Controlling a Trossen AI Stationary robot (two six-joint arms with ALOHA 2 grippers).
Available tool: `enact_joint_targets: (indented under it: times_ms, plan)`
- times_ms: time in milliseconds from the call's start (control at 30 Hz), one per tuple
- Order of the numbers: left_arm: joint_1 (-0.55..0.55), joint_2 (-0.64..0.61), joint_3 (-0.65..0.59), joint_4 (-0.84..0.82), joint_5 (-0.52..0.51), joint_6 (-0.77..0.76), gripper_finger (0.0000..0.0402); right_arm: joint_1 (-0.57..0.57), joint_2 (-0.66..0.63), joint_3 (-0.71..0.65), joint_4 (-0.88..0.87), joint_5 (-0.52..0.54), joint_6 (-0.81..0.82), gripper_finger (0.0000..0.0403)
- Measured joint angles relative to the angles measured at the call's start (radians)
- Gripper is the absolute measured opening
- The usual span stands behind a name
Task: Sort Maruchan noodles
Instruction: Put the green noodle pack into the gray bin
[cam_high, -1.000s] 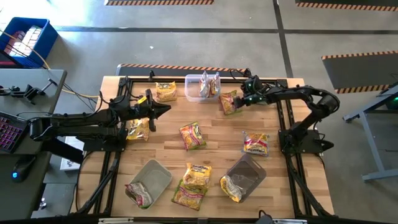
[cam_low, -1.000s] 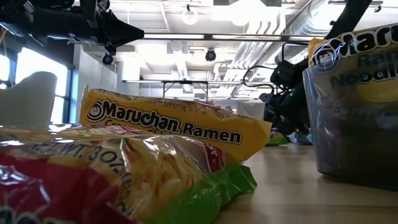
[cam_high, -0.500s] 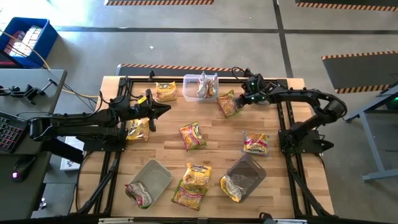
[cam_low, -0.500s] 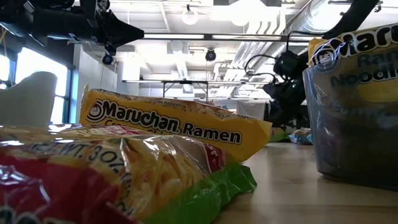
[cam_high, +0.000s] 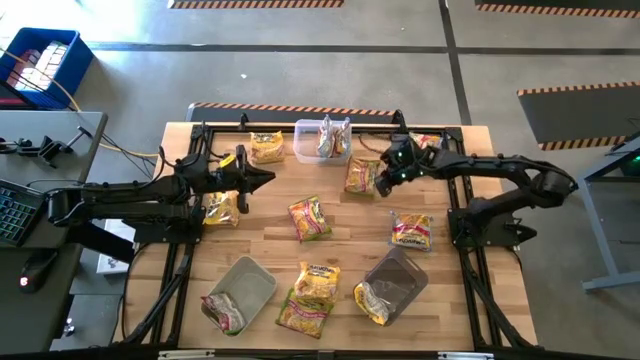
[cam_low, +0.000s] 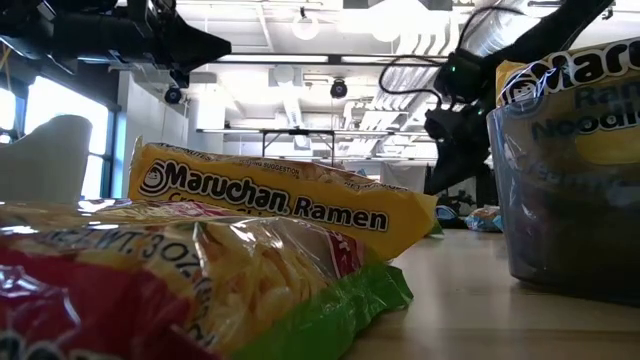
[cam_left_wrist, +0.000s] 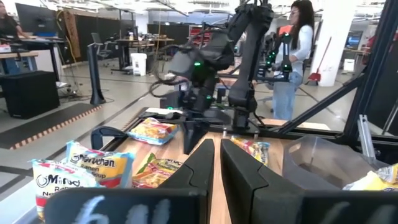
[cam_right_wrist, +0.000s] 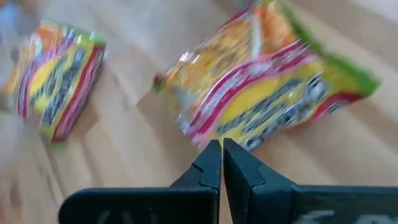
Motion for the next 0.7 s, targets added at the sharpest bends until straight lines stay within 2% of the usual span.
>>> enact_joint_targets:
  times_ms: [133, 200, 333, 567, 700]
  plan:
    - [0.0, 0.002, 0.0, -0.003, 0.0, 0.0, 0.0019, 0.054, -0.044, 0.0, -0.117, 0.213, 0.04, 0.0005]
    - [0.0, 0.008, 0.0, -0.002, 0.0, 0.001, 0.0019, 0.035, -0.047, 0.0, -0.132, 0.251, 0.056, 0.0019]
    - [0.0, 0.039, 0.0, 0.019, 0.0, 0.001, 0.0019, -0.035, -0.03, 0.001, -0.05, 0.189, 0.06, 0.0079]
    - [0.0, 0.099, 0.0, 0.056, 0.0, 0.011, 0.0019, -0.172, 0.071, 0.002, 0.122, 0.078, -0.045, 0.0223]
    - [0.0, 0.106, 0.0, 0.071, 0.026, 0.011, 0.0019, -0.233, 0.163, 0.002, 0.218, -0.016, -0.08, 0.0274]
